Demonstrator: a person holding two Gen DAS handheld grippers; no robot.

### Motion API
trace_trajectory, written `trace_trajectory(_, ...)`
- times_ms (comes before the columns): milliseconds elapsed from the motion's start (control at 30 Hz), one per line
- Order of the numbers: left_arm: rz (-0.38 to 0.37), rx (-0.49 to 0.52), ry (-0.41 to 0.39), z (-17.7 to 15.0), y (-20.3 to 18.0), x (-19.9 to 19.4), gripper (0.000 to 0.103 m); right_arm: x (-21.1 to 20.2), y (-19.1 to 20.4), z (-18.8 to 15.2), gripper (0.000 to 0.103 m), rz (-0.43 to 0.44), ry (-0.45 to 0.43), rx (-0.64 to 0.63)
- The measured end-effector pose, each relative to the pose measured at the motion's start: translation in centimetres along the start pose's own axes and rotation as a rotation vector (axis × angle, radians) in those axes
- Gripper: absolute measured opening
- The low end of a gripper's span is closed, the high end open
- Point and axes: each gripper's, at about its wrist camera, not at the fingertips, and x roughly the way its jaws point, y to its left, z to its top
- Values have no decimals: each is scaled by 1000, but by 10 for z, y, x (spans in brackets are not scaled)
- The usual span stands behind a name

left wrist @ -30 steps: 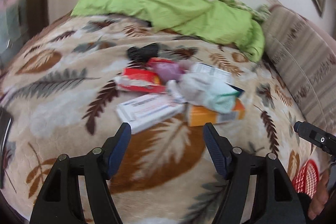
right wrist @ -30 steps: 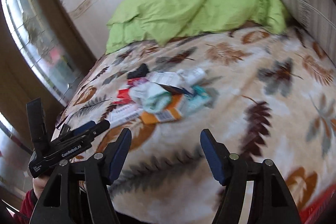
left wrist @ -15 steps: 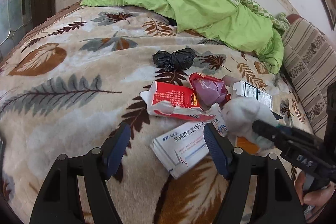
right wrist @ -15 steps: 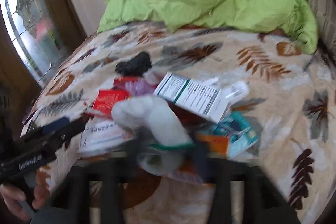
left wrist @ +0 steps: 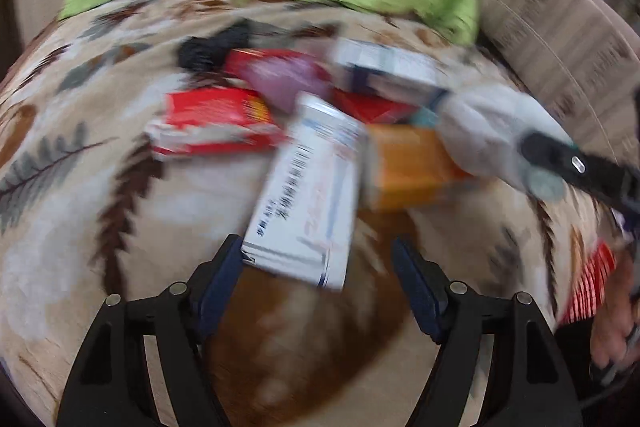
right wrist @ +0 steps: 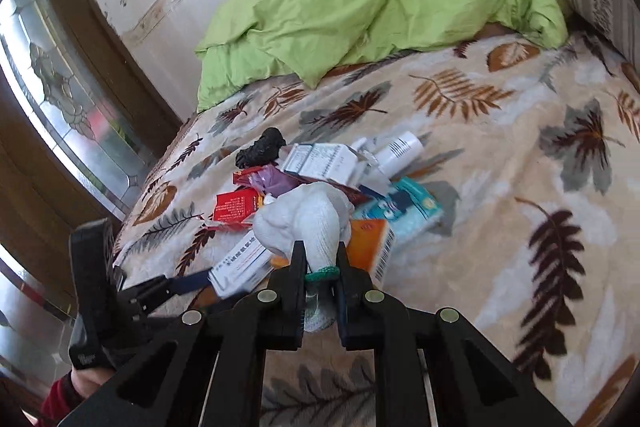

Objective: Collect trash
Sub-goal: 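Grasp the white glove with the right tool while the left tool grasps the white medicine box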

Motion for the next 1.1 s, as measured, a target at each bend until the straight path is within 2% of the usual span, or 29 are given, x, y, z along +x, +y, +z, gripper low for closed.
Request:
trace_trajectory(33, -33, 44, 5, -5, -13, -4, 75, -3, -3, -4, 12, 1, 4, 12)
trace_trajectory(133, -24, 52, -39, -6, -24, -13, 75, -10, -9, -12, 12, -15, 14, 26)
trace_trajectory(300, 102, -31, -45, 6, -18, 1, 75, -9, -10, -14, 12, -34, 27, -3)
trace_trajectory(400, 172, -53, -58, 13, -16, 9, 75, -3, -8, -17, 13, -51, 55, -25)
trace_trajectory(467, 208, -67, -49, 18, -11, 15, 75, 4, -10, -19, 14, -31, 98, -26)
trace_trajectory(500, 222, -74, -35, 17, -7, 18, 73, 7, -10, -21, 14, -28, 119, -28)
trace_trajectory(567, 262, -62, -20, 17, -4, 23, 59, 15, -9, -26, 14, -34, 167, -49)
trace_trajectory(600, 281, -46, -23, 18, -4, 23, 58, 18, -9, -28, 14, -32, 190, -56)
trace_trajectory(667, 278, -42, -27, 17, -4, 21, 58, 20, -8, -29, 23, -20, 203, -56)
trace_trajectory(733, 274, -45, -35, 17, -2, 18, 57, 17, -5, -28, 60, -32, 184, -79)
trace_trajectory(800, 260, -52, -46, 16, -3, 12, 57, 11, 0, -27, 71, -45, 145, -112)
trace_trajectory(1100, 192, -81, -120, 14, 0, -12, 55, 23, 24, -31, 71, -36, 153, -219)
